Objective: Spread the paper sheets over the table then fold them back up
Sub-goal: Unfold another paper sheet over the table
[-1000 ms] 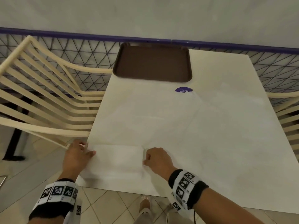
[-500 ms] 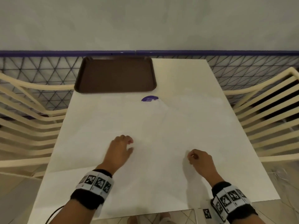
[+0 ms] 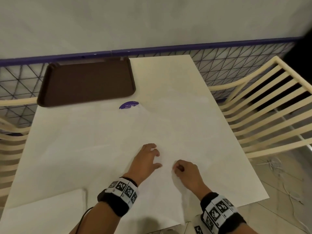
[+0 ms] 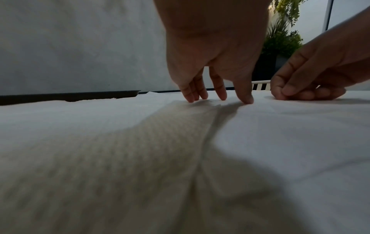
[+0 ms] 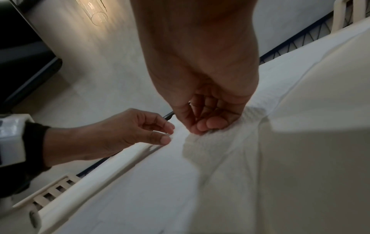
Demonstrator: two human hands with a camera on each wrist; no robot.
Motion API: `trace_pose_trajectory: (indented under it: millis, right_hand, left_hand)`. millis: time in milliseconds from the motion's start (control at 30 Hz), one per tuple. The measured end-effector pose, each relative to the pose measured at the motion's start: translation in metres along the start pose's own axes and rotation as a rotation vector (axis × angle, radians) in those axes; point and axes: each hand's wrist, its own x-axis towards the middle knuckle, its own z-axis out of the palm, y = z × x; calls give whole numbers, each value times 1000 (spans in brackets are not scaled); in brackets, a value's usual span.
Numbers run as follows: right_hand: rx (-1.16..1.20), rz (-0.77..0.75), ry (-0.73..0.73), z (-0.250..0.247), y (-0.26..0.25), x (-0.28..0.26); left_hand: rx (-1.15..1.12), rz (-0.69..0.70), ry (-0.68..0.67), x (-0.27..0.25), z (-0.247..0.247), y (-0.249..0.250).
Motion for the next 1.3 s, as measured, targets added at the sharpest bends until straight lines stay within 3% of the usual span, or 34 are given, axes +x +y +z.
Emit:
trace_pose_trajectory:
  millis: [233,367,467,600,733,800,900,1033,1167,1300]
  right_hand:
    - [18,-23,-56,-6,-3,0]
    - [119,-117,1,-3,-28,-4]
    - [161,-248,-85,1,-64,-2]
    - [270,-426,46,-7,-111,0]
    - [374,-425,113,-31,-133,-1]
    - [419,-410,17,-44,-141,-4]
    - [465,-419,-174,-62,-152,-12]
    - [474,-452,-287,-81,-155,-21]
    - [536,-385,-243,-96,-145,-16]
    - [393,-266,-161,-97,-128,4]
  left_hand:
    - [-63,-49,65,-3,3,4]
    - [-474,-229,297,1,-14,21]
    - [-685,-333,451,-3,-44,44]
    - [-822,-292,498,-17,-82,62]
    - [-603,-149,620,-42,-117,58]
    - [-419,-104,577,-55,-133,47]
    - [-177,-86,325,-66,-150,29]
    - [-35,-17,219,-73,-165,10]
    - [-94,-116,124,-84,-172,-5]
    - [-225,-223,202,-87,-178,-17]
